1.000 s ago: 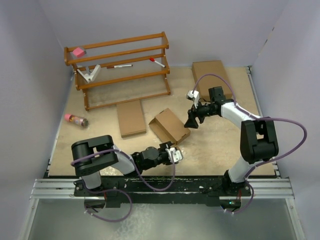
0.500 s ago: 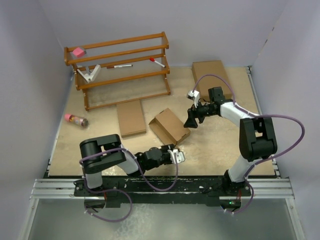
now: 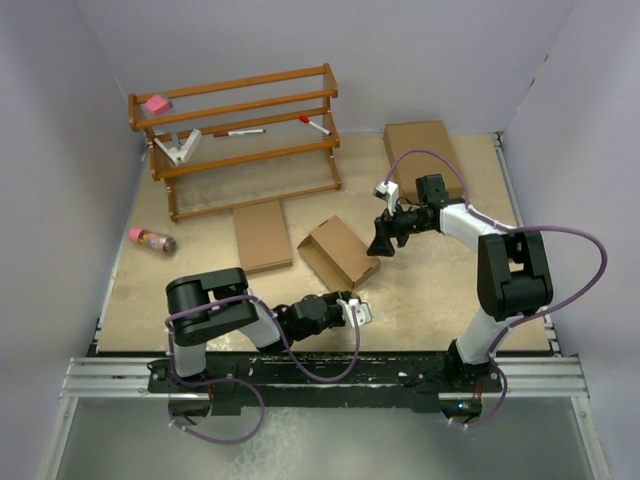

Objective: Fold the paper box

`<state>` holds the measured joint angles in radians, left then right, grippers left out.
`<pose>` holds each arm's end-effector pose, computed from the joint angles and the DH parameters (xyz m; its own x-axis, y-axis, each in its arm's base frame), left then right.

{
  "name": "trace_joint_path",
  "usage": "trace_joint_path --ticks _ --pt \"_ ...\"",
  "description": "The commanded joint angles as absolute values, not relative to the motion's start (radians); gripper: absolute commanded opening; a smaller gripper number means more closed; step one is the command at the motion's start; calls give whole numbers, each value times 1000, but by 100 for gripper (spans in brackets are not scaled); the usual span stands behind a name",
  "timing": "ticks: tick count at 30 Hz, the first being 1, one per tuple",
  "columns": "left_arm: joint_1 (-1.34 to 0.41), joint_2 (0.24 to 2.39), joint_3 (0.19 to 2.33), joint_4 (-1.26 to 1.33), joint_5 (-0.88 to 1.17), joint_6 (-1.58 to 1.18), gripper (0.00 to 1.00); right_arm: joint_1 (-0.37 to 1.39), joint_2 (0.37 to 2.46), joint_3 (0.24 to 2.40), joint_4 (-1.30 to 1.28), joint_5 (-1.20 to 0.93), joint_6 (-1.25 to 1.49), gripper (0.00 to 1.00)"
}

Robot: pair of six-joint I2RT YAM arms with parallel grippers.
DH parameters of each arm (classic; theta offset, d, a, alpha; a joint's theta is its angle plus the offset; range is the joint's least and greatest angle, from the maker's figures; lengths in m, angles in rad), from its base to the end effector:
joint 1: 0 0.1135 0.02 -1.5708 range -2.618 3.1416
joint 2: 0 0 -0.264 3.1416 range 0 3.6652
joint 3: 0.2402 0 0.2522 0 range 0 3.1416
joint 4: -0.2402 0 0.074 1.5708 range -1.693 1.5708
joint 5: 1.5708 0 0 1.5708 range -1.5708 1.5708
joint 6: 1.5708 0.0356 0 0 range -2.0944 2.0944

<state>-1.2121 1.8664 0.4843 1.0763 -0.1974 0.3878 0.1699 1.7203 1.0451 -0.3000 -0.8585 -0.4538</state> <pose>0.1138 -0.2837 0.1039 0.2245 0.4574 -0.8605 0.8292 0.3742 0.4153 0.3331 0.0845 0.1878 -0.5014 -0.3767 -0.7789 -0.8331 0.4531 0.3172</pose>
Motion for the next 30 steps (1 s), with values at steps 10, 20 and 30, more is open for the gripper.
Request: trace_joint_path --ticks 10,20,30 --pt "-1203 1876 499 1149 -227 366 19 170 1761 1087 -301 -915 -408 74" --pt "-1175 1857 480 1171 -210 310 13 169 1812 1105 -315 -973 -337 73" --pt "-1123 1846 457 1208 -177 194 12 169 1834 1108 -305 -927 -315 66"
